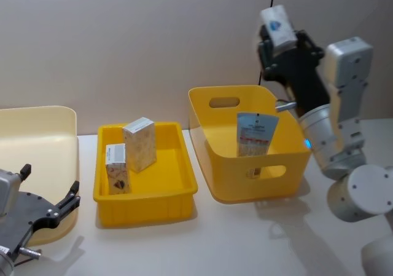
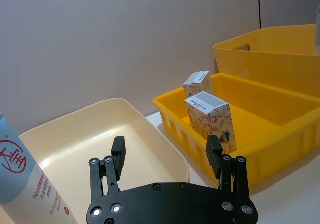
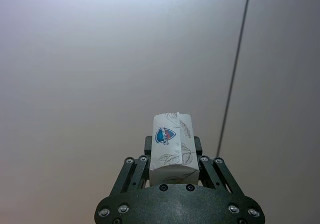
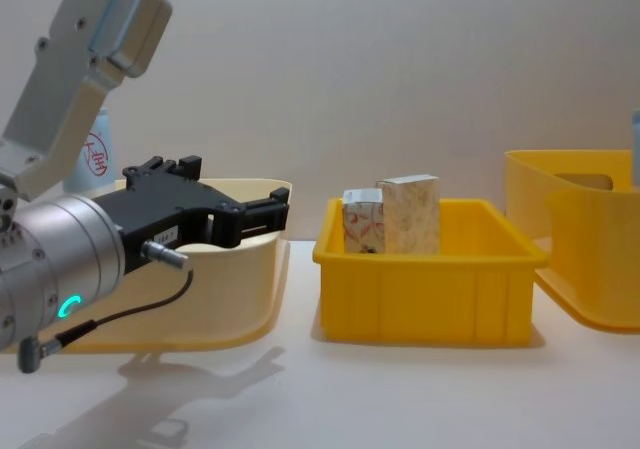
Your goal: Bimanual collaborative sorting of washing and personal care products
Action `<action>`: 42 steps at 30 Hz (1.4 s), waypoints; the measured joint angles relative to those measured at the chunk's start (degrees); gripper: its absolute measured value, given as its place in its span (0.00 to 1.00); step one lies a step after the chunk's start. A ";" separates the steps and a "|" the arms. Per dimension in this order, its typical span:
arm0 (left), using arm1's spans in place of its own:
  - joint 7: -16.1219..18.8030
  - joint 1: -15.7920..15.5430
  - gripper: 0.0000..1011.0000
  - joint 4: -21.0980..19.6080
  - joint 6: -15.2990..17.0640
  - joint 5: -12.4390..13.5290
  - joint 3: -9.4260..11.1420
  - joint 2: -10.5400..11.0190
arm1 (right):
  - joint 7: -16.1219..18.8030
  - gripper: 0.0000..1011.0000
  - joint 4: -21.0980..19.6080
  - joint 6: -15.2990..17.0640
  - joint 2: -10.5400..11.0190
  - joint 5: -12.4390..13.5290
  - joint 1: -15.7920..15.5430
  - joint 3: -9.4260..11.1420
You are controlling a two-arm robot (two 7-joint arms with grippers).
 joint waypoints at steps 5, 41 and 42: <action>0.00 0.00 0.99 0.00 0.00 0.00 0.00 0.00 | -2.36 0.39 -1.71 0.84 0.42 -1.47 -1.28 2.52; 0.00 0.00 0.99 0.00 0.00 0.00 0.00 0.00 | -0.69 0.39 -1.92 19.92 -1.66 0.21 -3.83 7.33; 0.00 0.00 0.99 0.00 0.00 0.00 0.00 0.00 | -0.47 0.39 -1.25 20.30 -1.94 0.41 -3.57 7.17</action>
